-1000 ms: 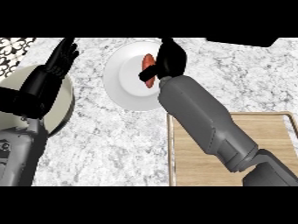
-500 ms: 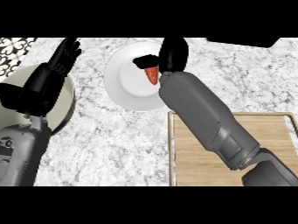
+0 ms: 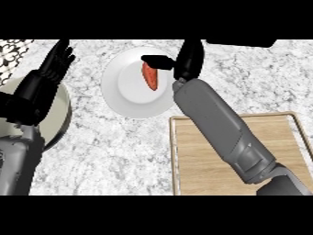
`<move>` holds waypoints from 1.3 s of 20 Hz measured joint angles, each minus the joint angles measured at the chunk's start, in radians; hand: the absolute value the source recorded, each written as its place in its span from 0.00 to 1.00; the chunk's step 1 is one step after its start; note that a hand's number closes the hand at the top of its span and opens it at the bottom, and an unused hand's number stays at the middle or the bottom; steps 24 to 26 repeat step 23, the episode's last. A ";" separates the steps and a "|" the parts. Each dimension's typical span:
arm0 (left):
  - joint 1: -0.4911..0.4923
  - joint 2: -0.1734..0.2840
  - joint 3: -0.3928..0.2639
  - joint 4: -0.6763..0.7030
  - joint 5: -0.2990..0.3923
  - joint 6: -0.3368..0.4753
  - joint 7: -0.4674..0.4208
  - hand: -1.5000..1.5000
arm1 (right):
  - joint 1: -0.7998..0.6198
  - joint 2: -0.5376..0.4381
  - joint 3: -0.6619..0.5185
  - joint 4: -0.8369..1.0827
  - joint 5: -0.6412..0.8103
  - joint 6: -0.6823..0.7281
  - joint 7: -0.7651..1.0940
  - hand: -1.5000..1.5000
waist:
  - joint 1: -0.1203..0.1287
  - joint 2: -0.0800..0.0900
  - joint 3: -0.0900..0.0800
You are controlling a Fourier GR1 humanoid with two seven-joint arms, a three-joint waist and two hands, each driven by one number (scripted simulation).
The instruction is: Pick the sweet potato from the tray and place it in the plate
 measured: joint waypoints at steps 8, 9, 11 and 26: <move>0.078 0.032 0.055 -0.028 0.011 -0.012 -0.011 0.50 | 0.216 -0.016 -0.046 -0.157 -0.090 0.036 -0.231 0.00 | -0.069 -0.020 -0.001; 0.085 0.029 0.056 -0.043 0.010 -0.006 -0.003 0.50 | 0.251 -0.019 -0.044 -0.185 -0.090 0.049 -0.248 0.00 | -0.075 -0.022 -0.001; 0.092 0.031 0.063 -0.060 0.010 -0.007 0.013 0.50 | 0.304 -0.036 -0.044 -0.229 -0.084 0.080 -0.261 0.00 | -0.083 -0.024 -0.001; 0.107 0.008 0.074 -0.056 -0.018 -0.006 -0.010 0.50 | 0.619 -0.190 -0.030 -0.584 0.010 0.215 -0.203 0.00 | -0.098 -0.027 -0.002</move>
